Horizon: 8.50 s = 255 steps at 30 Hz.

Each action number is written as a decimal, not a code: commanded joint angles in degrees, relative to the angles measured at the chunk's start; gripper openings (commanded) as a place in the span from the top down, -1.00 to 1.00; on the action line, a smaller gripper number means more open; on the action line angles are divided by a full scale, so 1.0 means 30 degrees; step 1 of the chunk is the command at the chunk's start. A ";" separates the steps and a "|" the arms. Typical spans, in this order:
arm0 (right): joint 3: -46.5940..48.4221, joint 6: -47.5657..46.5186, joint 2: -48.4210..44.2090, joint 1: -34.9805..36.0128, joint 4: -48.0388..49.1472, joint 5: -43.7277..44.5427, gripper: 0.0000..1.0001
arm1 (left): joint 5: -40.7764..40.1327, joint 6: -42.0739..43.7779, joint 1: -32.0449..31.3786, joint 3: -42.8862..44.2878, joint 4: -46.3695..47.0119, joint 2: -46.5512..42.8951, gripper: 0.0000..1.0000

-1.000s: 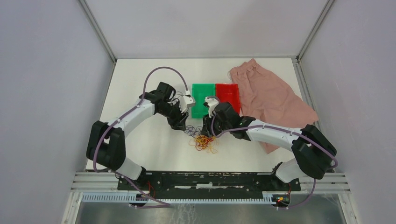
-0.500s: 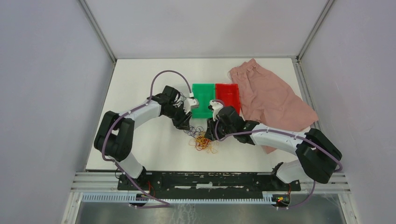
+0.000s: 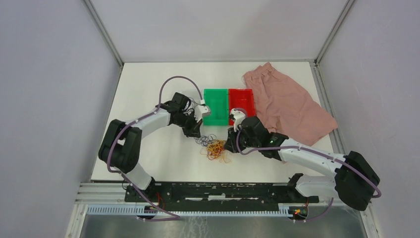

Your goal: Untangle the cables

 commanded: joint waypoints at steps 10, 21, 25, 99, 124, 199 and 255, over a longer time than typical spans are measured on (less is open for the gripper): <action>0.0090 -0.0947 -0.4584 0.0052 -0.4155 0.1574 0.33 | 0.0086 -0.0181 -0.0081 0.4375 -0.4679 -0.5187 0.94; 0.0248 0.0511 -0.2674 0.0207 0.2328 0.2427 -0.18 | -0.1315 0.0262 -0.0280 0.1050 -0.3985 -0.4484 -0.06; 0.0361 0.0664 -0.0793 0.0301 0.3468 0.2158 -0.22 | -0.1225 0.0215 -0.0293 0.0724 -0.2743 -0.2781 -0.02; 0.2653 -0.0040 0.2327 0.0997 0.8406 0.1022 0.60 | 0.0702 -0.2005 -0.0309 1.5250 -1.0607 -0.9030 0.94; 0.2330 -0.0017 -0.0723 0.0711 0.7670 0.1739 -0.57 | -0.8689 0.0006 -0.0291 0.7413 -0.1548 -0.9654 0.94; 0.2026 0.2106 0.1611 -0.0320 0.0190 0.2821 -0.34 | -0.1066 -0.0651 0.2549 0.5389 -0.5317 -0.6436 -0.59; 0.5641 0.8550 -0.1001 -0.0937 1.2723 -0.9675 1.00 | 0.4146 -0.5984 -0.2453 -0.2476 0.6012 -1.4982 -0.19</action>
